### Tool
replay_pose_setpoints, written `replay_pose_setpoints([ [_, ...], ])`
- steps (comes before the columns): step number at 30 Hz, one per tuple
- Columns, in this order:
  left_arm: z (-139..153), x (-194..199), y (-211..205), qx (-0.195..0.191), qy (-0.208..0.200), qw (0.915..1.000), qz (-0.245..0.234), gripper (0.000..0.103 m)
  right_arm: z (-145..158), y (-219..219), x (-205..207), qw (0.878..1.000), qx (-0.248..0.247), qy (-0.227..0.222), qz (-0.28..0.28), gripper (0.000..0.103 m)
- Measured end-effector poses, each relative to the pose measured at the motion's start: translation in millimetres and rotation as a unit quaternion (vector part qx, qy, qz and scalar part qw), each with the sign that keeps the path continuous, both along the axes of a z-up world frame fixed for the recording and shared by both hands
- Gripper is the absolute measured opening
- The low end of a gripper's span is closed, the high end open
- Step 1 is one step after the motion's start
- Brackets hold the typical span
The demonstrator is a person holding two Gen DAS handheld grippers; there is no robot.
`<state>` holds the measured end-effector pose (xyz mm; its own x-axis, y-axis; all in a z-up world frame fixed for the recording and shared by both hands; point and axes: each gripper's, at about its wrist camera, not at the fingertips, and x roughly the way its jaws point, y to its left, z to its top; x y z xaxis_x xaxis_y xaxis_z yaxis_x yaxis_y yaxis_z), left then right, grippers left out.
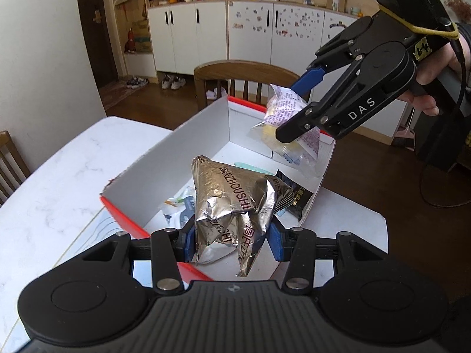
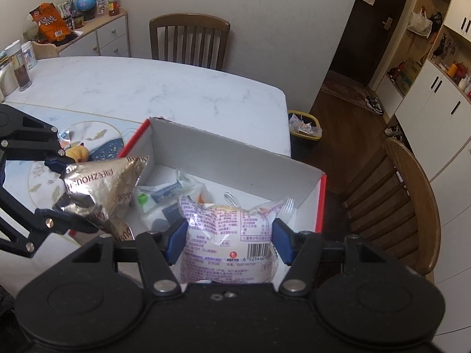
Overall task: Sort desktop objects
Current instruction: 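Lower the foil bag and bun bag into the box and open both tools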
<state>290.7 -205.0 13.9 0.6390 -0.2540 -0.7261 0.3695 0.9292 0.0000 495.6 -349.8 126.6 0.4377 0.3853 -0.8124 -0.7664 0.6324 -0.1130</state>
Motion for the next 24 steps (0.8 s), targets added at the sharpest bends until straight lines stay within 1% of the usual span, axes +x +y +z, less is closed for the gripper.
replay_pose_setpoints([
  [6, -14, 27, -9, -0.003, 0.04, 0.9992, 0.002, 0.046, -16, 4, 21, 1.0, -0.003, 0.014, -0.001, 0.06],
  [10, -24, 43, -12, -0.009, 0.074, 0.9971, 0.01, 0.046, -28, 11, 35, 1.0, -0.005, 0.028, 0.003, 0.06],
  [13, -29, 52, -14, -0.009, 0.094, 0.9954, 0.012, 0.046, -37, 18, 43, 0.999, -0.013, 0.03, 0.007, 0.06],
  [24, -42, 77, -27, 0.003, 0.121, 0.9926, 0.008, 0.046, -62, 28, 67, 0.998, -0.027, 0.05, 0.001, 0.06],
])
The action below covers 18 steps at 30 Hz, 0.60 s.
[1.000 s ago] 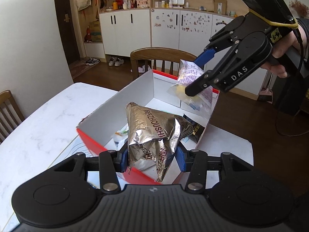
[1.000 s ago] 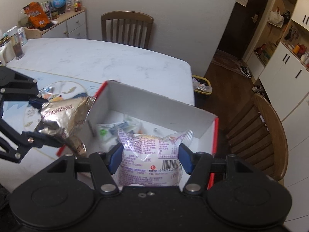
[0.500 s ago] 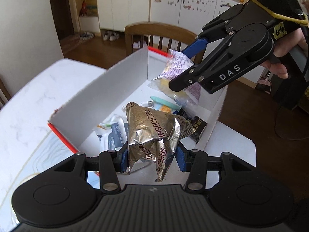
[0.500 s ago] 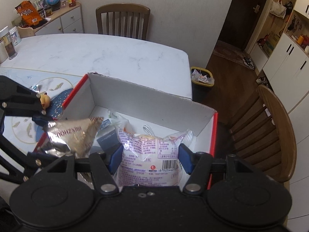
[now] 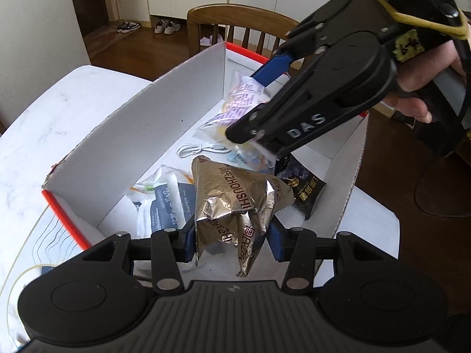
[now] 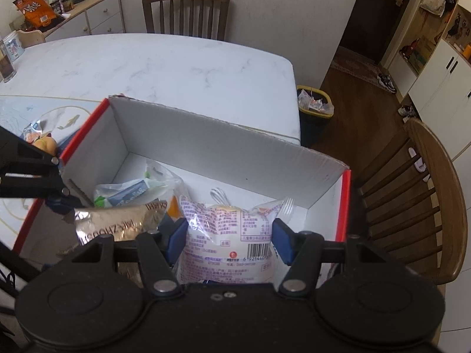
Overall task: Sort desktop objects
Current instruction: 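Lower the foil bag and bun bag into the box and open both tools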
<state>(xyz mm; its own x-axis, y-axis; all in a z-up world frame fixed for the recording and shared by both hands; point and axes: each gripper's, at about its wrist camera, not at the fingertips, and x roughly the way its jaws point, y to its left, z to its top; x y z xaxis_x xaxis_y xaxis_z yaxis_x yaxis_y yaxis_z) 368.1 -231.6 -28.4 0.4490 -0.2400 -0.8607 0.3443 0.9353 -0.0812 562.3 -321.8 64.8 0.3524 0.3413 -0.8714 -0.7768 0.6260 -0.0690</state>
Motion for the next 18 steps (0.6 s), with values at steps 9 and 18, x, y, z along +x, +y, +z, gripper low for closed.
replay_pose_setpoints([
  [9, -13, 13, -6, 0.011, 0.019, 0.9998, 0.0, 0.046, -20, 10, 13, 1.0, -0.012, 0.01, -0.002, 0.06],
  [18, -27, 20, -7, 0.018, 0.04, 0.999, 0.002, 0.046, -33, 16, 21, 1.0, -0.021, 0.02, 0.005, 0.06],
])
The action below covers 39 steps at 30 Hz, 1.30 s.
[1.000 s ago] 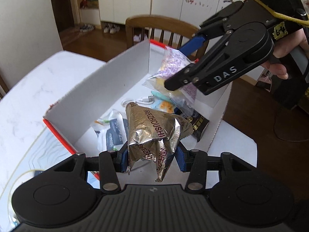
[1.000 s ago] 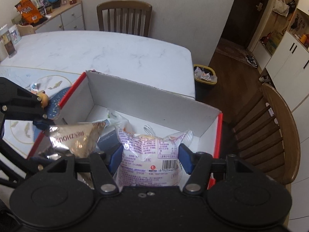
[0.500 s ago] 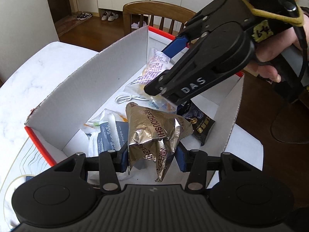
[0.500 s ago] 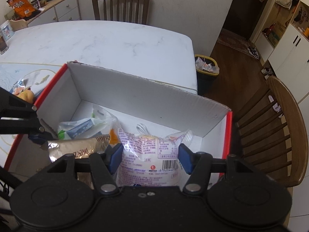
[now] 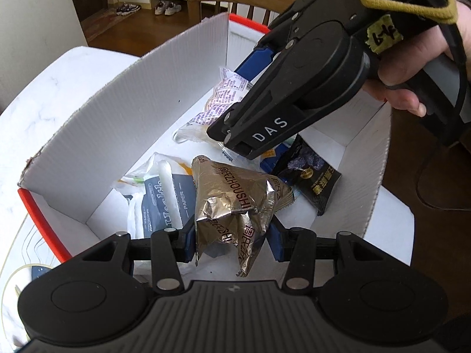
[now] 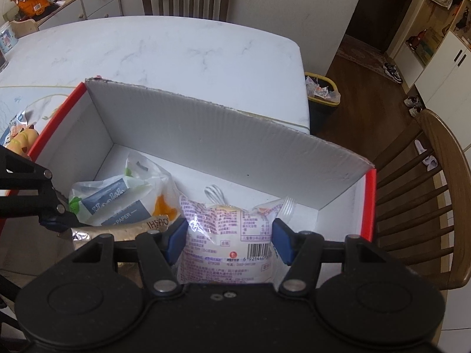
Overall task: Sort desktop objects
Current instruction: 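Lower the foil bag and bun bag into the box and open both tools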
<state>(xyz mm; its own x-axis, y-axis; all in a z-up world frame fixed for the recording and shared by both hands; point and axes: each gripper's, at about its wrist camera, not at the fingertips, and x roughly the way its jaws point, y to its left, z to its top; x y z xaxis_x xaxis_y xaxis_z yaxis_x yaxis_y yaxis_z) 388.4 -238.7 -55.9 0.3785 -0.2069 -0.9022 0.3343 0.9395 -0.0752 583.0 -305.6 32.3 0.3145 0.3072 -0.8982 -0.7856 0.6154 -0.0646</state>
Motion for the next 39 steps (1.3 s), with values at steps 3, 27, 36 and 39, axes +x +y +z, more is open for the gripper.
replay_pose_setpoints([
  [3, -7, 2, 0, 0.006, 0.008, 0.9999, 0.002, 0.046, -5, 1, 3, 1.0, 0.0, 0.005, 0.001, 0.06],
  [27, -1, -3, 15, -0.036, 0.009, 0.9991, 0.02, 0.076, -1, -4, 1, 1.0, 0.014, 0.008, 0.01, 0.068],
  [36, 15, -16, 17, -0.058, -0.015, 0.9979, 0.025, 0.081, 18, -16, -7, 1.0, 0.029, 0.008, 0.006, 0.072],
  [39, 19, -20, 17, -0.062, -0.024, 0.9975, 0.026, 0.082, 23, -18, -11, 0.999, 0.034, 0.009, 0.002, 0.072],
])
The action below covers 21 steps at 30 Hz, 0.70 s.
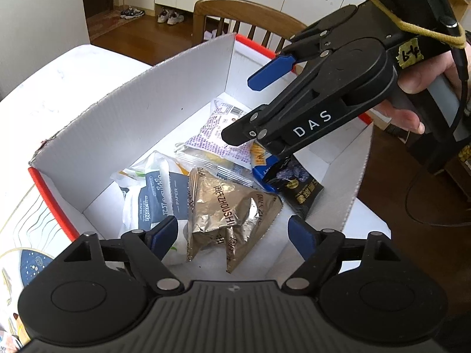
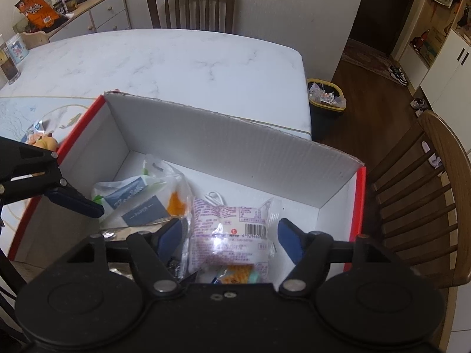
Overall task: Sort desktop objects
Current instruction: 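Lower the foil bag and bun bag into the box and open both tools, then move both tools out of the box back over the sausage packet and toy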
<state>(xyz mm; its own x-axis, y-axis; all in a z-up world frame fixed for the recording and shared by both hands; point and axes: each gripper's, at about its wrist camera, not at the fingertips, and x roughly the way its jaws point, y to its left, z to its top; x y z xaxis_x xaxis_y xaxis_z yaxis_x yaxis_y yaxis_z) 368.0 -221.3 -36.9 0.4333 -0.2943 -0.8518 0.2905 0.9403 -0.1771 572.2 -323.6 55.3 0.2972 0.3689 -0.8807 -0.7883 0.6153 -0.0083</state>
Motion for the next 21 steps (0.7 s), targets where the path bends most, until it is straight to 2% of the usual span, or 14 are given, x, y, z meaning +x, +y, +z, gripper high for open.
replay_pose_setpoints([
  [14, 45, -52, 31, -0.029, -0.076, 0.9952, 0.054, 0.085, 31, -5, -31, 0.998, 0.063, -0.001, -0.024, 0.073],
  [21, 60, -83, 61, -0.023, -0.106, 0.9894, 0.097, 0.085, 35, 2, -56, 0.997, 0.066, -0.017, -0.031, 0.074],
])
